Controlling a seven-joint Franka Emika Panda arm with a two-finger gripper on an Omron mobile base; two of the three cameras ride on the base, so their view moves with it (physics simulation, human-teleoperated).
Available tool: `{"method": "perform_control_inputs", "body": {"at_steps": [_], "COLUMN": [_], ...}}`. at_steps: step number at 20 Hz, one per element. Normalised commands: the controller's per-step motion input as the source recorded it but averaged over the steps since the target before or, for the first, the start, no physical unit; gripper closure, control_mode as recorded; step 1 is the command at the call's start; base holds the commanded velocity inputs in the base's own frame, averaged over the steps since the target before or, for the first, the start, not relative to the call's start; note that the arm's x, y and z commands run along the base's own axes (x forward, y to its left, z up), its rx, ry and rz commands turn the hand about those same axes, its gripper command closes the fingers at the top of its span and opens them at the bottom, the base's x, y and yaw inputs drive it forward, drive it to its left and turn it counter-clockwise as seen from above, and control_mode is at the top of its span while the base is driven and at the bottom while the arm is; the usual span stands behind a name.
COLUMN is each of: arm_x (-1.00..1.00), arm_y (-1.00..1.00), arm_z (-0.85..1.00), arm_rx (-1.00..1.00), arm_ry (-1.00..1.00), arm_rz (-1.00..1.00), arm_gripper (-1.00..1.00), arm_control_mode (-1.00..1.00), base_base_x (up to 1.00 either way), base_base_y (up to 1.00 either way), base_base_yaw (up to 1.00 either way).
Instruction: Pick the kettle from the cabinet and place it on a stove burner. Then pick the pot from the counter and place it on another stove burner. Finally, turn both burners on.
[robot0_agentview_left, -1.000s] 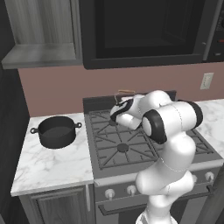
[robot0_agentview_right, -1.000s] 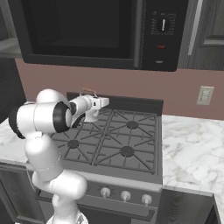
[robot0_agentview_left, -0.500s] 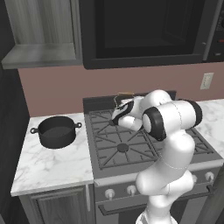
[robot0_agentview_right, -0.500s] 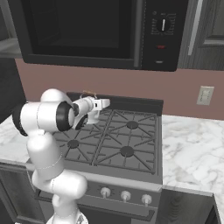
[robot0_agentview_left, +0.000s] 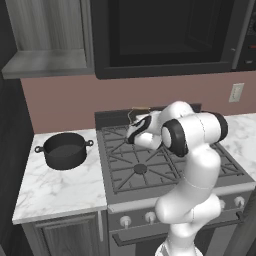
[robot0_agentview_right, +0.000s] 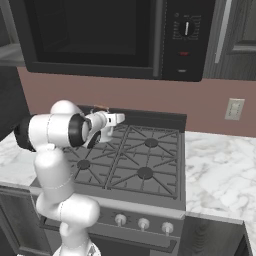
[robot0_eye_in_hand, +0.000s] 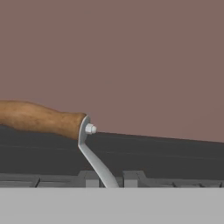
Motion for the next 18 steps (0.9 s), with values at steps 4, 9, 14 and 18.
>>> {"method": "perform_control_inputs", "body": {"at_steps": [4, 9, 14, 18], "arm_x": [0.14, 0.17, 0.15, 0.04], "arm_y": [0.2, 0.18, 0.13, 0.08], "arm_z": [-0.42, -0.41, -0.43, -0.38], "arm_rx": [-0.03, -0.04, -0.04, 0.0], "arm_ry": [-0.13, -0.13, -0.15, -0.18], "arm_rz": [-0.02, -0.02, -0.02, 0.0], "arm_gripper": [1.0, 1.0, 1.0, 1.0], "arm_control_mode": [-1.0, -1.0, -1.0, -1.0], "base_base_x": [0.0, 0.0, 0.0, 0.0], "base_base_y": [0.0, 0.0, 0.0, 0.0], "base_base_yaw": [0.0, 0.0, 0.0, 0.0]}}
